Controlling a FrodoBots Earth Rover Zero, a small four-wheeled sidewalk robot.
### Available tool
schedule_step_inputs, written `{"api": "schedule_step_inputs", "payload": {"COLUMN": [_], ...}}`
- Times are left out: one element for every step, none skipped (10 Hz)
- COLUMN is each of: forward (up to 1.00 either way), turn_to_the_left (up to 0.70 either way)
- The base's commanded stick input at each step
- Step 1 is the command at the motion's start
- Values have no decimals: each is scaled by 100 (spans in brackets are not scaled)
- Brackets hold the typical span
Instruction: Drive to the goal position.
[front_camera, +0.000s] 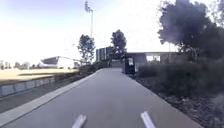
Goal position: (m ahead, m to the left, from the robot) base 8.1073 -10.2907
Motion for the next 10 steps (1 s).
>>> {"api": "schedule_step_inputs", "payload": {"forward": [100,100,100,100,100,100,100,100,100,100], "turn_to_the_left": [0,0,0,0,0,0,0,0,0,0]}}
